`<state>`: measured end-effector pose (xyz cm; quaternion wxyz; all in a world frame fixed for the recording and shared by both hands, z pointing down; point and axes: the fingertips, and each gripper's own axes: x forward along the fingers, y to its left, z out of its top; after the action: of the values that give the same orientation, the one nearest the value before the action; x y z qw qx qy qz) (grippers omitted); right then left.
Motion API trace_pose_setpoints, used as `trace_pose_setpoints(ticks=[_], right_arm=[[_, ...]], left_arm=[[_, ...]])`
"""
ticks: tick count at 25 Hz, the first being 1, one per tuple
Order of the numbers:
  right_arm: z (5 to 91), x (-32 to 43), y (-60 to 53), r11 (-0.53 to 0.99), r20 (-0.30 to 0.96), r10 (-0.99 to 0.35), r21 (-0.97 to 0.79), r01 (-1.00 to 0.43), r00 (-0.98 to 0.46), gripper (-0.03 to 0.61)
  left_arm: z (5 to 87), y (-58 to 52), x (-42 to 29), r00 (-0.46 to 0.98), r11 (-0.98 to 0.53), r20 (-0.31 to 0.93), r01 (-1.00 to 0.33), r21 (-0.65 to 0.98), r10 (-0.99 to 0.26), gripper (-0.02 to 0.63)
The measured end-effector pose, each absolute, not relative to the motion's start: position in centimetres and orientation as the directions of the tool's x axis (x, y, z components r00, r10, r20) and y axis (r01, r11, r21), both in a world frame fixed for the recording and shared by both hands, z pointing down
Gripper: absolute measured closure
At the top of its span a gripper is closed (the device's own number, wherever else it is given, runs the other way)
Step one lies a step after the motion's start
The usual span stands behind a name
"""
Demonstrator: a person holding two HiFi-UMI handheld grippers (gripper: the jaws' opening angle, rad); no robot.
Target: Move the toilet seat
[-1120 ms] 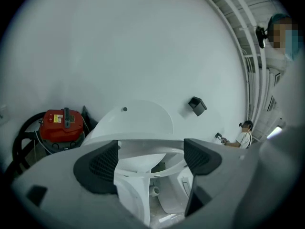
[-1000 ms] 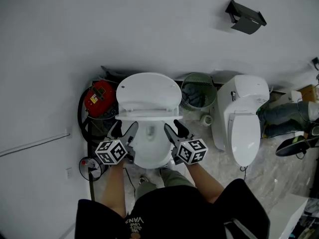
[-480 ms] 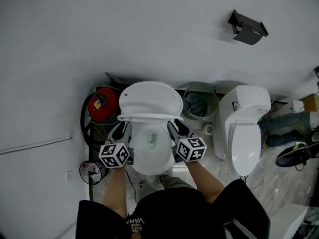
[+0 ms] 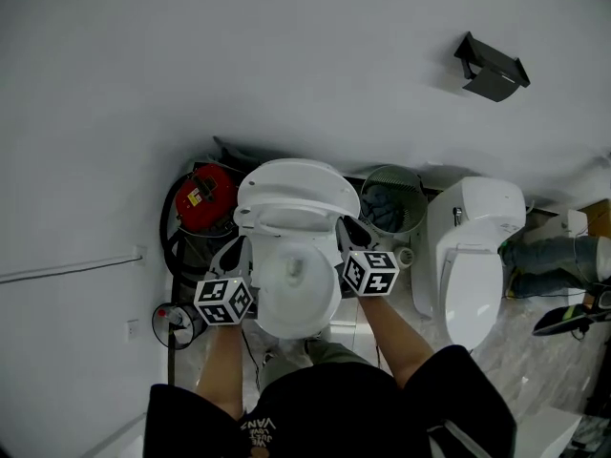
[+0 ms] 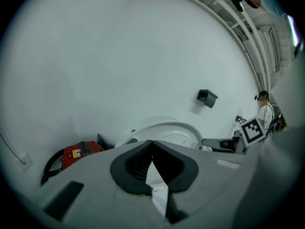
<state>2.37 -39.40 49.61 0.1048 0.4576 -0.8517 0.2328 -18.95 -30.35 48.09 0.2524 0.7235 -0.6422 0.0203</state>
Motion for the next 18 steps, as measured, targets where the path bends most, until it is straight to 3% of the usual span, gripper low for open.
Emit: trace_pose_setpoints(ticks=[8, 18], right_arm=[[49.7, 2.6, -42.3, 0.461, 0.401, -0.742, -0.276, -0.843, -0.537, 0.580], [50.4, 2.4, -44.4, 0.469, 0.420, -0.737, -0.247, -0.848, -0.530, 0.580]], left_arm=[[48.5, -30.5, -17.9, 0.195, -0.052, 0.367, -0.930, 0.365, -0.910, 0.614], [48.7, -31.2, -16.7, 0.203, -0.064, 0.405, -0.941, 0.332, -0.891, 0.614]])
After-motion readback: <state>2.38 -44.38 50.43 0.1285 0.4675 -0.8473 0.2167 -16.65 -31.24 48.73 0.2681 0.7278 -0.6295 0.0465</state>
